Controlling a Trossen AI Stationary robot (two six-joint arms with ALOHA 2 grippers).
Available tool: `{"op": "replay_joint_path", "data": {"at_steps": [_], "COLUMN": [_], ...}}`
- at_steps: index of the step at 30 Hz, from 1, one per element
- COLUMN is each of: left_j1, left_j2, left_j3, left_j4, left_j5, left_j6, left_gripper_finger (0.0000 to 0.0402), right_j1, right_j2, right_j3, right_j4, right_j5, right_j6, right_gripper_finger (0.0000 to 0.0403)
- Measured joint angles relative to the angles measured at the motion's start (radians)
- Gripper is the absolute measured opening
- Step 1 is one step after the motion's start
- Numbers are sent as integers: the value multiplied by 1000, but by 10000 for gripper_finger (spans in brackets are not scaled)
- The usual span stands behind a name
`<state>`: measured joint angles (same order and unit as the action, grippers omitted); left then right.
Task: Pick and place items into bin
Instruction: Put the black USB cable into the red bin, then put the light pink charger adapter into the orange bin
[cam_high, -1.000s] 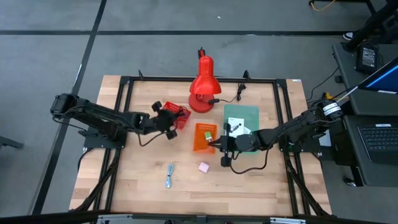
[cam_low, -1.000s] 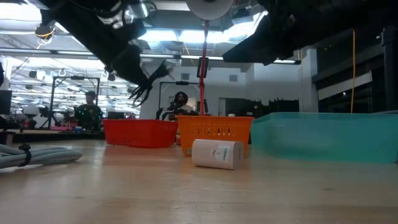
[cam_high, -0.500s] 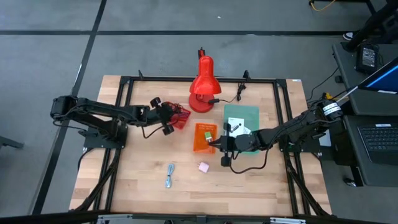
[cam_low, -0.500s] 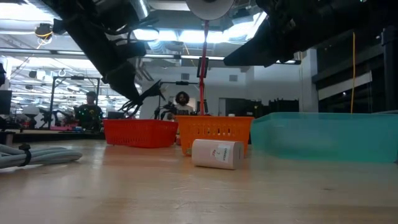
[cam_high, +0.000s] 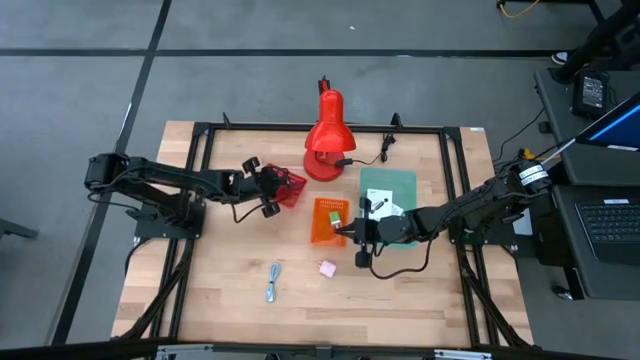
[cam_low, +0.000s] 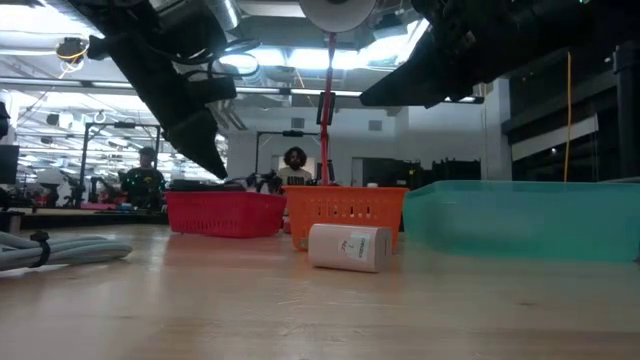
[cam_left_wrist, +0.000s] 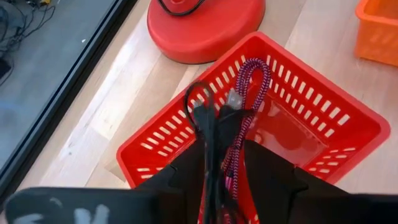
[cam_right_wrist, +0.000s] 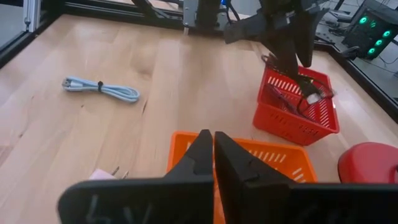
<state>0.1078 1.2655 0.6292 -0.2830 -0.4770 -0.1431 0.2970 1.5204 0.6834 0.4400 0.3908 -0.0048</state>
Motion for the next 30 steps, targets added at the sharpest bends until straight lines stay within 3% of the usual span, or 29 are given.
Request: {"op": "replay_joint_path", "data": {"at_steps": [7,20,24,30], "left_j1": [0,-2,-39,-136], "left_j2": [0,0,-18,-79], "left_j3": [0,0,1,40], "left_j4": [2,8,78,113], "left_j5": [-2,1,34,124], "left_j6": [37,78,157,217], "left_gripper_finger": [119,99,80,20], "right_j1": [0,0,0,0], "right_j2": [0,0,0,0], "right_j3": [0,0,0,0], "right_j4": [0,0,1,5], "right_j5": [0,0,0,0], "right_j6": [0,-1,-3,-3], "right_gripper_finger": [0,0,0,0]}}
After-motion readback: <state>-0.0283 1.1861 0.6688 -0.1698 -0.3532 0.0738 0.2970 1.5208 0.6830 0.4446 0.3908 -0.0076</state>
